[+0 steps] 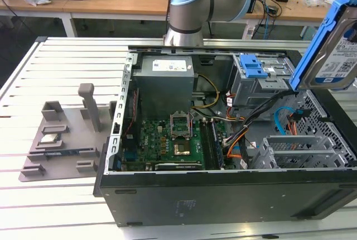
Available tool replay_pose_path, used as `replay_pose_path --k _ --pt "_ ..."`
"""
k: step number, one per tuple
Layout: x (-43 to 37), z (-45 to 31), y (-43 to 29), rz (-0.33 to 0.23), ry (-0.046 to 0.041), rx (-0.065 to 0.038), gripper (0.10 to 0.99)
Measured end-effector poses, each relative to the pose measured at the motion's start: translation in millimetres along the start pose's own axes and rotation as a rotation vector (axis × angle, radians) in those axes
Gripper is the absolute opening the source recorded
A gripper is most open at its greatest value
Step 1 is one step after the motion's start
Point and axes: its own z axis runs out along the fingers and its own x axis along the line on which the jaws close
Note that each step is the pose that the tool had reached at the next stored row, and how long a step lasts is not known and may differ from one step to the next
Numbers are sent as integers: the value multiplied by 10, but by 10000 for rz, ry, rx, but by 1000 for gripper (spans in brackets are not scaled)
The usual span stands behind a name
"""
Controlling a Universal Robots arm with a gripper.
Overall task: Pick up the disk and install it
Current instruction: 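Pick up the disk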
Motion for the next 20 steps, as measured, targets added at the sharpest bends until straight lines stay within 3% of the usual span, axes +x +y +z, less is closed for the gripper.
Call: replay_pose_path --k 20 --pt "353 7 17 -1 0 0 361"
